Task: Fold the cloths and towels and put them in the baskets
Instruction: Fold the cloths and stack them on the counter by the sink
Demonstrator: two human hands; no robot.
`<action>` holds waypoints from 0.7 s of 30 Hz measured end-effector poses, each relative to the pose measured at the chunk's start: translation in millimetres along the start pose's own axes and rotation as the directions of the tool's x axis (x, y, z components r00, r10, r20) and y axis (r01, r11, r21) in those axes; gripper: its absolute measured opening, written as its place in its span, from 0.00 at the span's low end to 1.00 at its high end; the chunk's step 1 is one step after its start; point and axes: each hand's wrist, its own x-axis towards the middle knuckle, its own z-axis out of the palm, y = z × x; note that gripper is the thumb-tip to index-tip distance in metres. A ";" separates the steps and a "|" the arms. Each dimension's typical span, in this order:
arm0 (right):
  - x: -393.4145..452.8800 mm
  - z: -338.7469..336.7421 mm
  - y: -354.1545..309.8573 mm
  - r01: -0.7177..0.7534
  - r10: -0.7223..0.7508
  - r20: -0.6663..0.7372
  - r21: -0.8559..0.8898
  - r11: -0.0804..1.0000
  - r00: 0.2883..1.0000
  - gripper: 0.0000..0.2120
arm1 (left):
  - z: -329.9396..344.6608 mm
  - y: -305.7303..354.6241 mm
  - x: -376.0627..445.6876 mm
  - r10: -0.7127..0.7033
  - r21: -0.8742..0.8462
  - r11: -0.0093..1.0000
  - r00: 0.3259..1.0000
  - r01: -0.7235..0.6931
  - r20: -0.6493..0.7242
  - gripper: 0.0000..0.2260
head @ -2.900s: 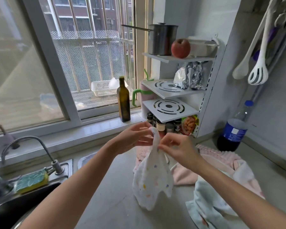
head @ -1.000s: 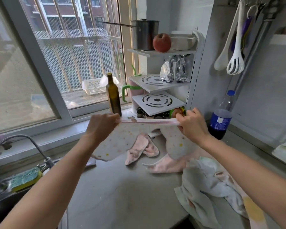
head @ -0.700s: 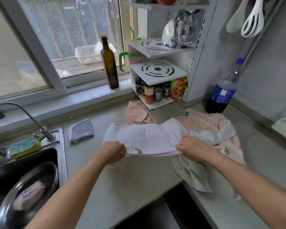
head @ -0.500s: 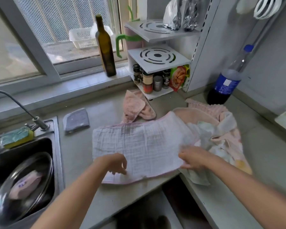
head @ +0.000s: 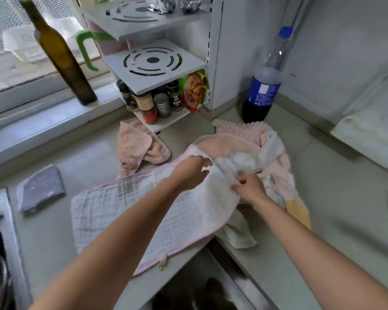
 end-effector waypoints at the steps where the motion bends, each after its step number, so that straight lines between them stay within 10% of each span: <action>1: -1.8 -4.2 1.2 0.009 -0.008 -0.009 0.130 0.992 1.000 0.02 | 3.5 7.7 10.4 0.048 -0.005 0.999 0.999 -0.048 0.018 0.16; 6: -19.0 -42.5 22.2 0.075 -0.135 0.079 0.515 0.854 0.988 0.06 | 10.6 47.5 49.0 0.255 -0.145 0.964 0.923 -0.221 0.287 0.20; 12: -25.8 -74.9 52.9 0.082 -0.157 0.085 0.566 0.820 0.984 0.07 | -2.4 88.5 89.0 0.173 0.240 0.878 0.743 -0.414 0.647 0.15; 21: -16.5 -100.6 51.7 0.092 0.085 -0.251 0.619 0.780 0.964 0.06 | -17.3 98.7 145.6 0.172 0.628 0.714 0.947 -0.310 0.271 0.11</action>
